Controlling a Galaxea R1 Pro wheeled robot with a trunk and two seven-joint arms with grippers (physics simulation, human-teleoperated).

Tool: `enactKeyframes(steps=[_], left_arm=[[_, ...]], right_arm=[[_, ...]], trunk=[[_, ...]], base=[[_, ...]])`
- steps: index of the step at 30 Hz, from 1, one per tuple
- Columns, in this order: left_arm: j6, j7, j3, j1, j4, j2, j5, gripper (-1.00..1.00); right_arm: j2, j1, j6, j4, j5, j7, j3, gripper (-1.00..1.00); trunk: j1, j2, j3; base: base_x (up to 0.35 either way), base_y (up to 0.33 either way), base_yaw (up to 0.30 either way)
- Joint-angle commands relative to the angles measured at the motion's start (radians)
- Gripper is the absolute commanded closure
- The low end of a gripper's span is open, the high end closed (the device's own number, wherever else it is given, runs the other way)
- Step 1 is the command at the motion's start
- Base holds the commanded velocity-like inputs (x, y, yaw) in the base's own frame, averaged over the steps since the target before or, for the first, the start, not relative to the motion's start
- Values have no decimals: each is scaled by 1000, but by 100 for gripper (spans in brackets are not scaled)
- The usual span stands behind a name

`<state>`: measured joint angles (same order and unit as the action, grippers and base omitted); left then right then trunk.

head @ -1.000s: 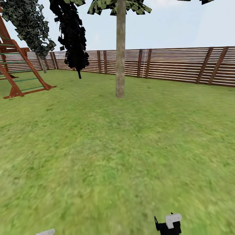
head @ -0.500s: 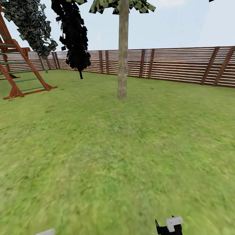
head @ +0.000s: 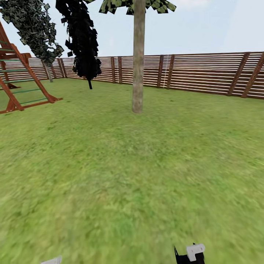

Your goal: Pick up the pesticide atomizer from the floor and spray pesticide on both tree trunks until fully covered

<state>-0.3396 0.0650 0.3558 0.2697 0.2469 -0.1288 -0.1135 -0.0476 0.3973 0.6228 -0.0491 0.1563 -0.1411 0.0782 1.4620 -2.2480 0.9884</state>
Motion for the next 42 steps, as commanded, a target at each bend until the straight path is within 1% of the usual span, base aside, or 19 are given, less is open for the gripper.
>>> enactKeyframes(steps=[1, 42], left_arm=[[0, 0, 0, 0, 0, 0, 0, 100], [0, 1, 0, -1, 0, 0, 0, 100]], right_arm=[[0, 0, 0, 0, 0, 0, 0, -100], [2, 0, 0, 0, 0, 2, 1, -100]], trunk=[[0, 0, 0], [0, 0, 0]], base=[[340, 0, 0], [340, 0, 0]])
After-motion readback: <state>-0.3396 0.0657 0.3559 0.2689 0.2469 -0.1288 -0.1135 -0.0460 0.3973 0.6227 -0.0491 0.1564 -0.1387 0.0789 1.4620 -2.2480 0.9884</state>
